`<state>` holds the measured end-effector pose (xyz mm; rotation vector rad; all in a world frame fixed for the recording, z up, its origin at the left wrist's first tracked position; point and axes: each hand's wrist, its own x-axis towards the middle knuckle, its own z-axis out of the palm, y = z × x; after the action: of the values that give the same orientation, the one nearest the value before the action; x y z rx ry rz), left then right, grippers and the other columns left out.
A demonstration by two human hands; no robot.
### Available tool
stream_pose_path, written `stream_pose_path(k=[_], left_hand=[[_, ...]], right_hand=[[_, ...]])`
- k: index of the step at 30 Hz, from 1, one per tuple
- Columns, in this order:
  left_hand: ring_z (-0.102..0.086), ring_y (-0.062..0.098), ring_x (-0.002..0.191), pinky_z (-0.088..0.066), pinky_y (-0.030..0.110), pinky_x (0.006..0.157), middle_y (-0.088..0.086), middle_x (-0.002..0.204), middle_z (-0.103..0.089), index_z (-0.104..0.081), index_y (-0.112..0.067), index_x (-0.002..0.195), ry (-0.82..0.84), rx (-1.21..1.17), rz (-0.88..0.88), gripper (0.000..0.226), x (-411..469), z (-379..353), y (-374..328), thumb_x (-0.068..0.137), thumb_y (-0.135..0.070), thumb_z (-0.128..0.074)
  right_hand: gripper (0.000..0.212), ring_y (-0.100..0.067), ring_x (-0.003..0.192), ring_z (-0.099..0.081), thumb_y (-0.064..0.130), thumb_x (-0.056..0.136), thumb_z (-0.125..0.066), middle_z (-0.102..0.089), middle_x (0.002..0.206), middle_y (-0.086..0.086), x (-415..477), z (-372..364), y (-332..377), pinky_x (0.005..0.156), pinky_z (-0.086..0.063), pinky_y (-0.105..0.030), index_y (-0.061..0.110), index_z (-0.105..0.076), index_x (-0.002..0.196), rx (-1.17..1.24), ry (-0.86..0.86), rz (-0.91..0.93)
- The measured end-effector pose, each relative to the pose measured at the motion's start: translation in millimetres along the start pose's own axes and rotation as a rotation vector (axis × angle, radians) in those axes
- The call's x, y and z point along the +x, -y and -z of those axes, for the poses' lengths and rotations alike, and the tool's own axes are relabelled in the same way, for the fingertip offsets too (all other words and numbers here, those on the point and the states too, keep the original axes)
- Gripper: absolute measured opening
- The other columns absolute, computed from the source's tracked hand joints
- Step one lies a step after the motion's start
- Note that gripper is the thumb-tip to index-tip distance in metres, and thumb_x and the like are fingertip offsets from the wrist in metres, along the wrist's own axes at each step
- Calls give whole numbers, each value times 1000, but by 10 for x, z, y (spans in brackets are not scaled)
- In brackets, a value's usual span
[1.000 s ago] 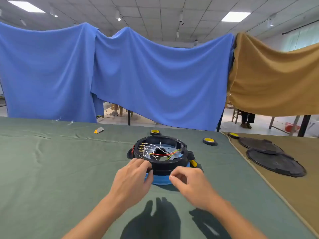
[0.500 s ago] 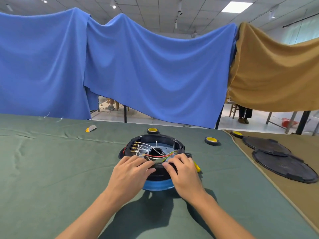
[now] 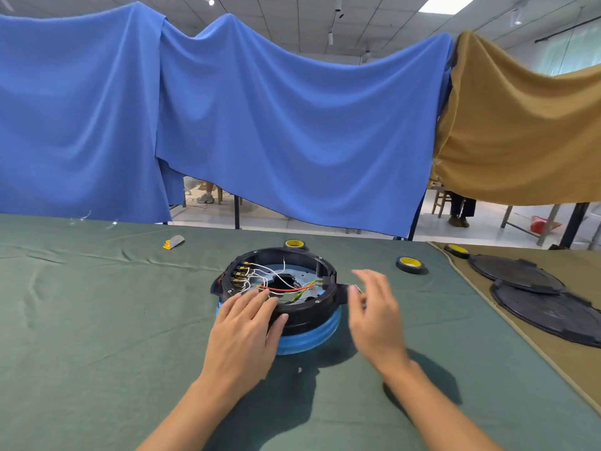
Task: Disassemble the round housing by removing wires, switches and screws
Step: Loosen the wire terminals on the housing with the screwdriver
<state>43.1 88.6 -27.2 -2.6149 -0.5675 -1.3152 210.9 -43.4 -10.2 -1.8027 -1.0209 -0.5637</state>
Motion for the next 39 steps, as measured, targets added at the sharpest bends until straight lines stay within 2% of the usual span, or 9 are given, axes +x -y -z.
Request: stream_pose_path(k=[7, 10, 13, 19, 22, 27, 32, 36, 39], left_hand=[[-68, 16, 99, -41, 34, 95, -4, 110, -72, -73, -15, 103, 22, -2, -52, 35, 138, -110, -273, 93, -38, -48], [-68, 15, 96, -39, 33, 94, -6, 107, -72, -73, -17, 100, -7, 27, -47, 33, 193, -198, -430, 92, -38, -49], [-68, 17, 90, -38, 33, 90, -5, 99, -73, -73, -15, 96, -54, 71, 16, 35, 238, -294, -623, 91, -39, -48], [-68, 19, 83, -39, 32, 80, -6, 94, -72, -74, -14, 103, -57, 132, 81, 36, 223, -433, -763, 91, -36, -48], [-68, 19, 86, -42, 31, 80, -4, 97, -72, -73, -12, 106, -78, 139, 51, 27, 186, -413, -662, 87, -29, -66], [-68, 21, 83, -38, 32, 83, -3, 90, -71, -74, -12, 100, -73, 126, 123, 26, 173, -417, -682, 82, -29, -71], [-66, 22, 81, -32, 33, 85, -3, 88, -71, -73, -10, 95, -72, -78, 162, 29, 161, -415, -674, 71, -19, -87], [-57, 7, 77, -30, 34, 86, -14, 77, -66, -71, -16, 79, -87, -249, 176, 25, 166, -338, -626, 84, -41, -66], [-47, 1, 69, -28, 34, 83, -25, 60, -48, -52, -29, 64, -103, -416, 273, 32, 202, -244, -588, 90, -47, -48]], right_hand=[[28, -21, 113, -46, 34, 97, -52, -50, 127, 3, -70, 241, -613, 93, -38, -30, 20, -64, 118, -457, 476, -166], [21, -23, 106, -52, 19, 94, -56, -56, 116, -2, -61, 233, -602, 89, -37, -28, 15, -66, 112, -390, 398, -193], [32, -26, 107, -51, 9, 91, -53, -57, 114, -8, -60, 241, -597, 89, -38, -31, 12, -59, 123, -344, 371, -240], [32, -21, 110, -41, 21, 95, -44, -49, 120, -1, -131, 230, -660, 89, -38, -30, 21, -49, 127, -416, 403, -273], [27, -21, 109, -42, 31, 101, -40, -51, 118, -2, -120, 216, -682, 91, -37, -30, 20, -51, 123, -486, 411, -256], [14, -26, 101, -46, 16, 98, -38, -49, 110, -7, -110, 213, -660, 83, -41, -32, 14, -50, 106, -502, 391, -311], [24, -34, 98, -51, 9, 100, -35, -53, 111, -13, -67, 232, -720, 74, -32, -35, 9, -52, 116, -168, 215, -446], [17, -26, 92, -52, 10, 101, -32, -59, 103, -7, 9, 225, -719, 75, -35, -34, 15, -48, 105, 128, 121, -528], [14, -24, 92, -55, 14, 102, -33, -58, 98, -4, 12, 227, -697, 78, -41, -36, 20, -46, 103, 171, 117, -516]])
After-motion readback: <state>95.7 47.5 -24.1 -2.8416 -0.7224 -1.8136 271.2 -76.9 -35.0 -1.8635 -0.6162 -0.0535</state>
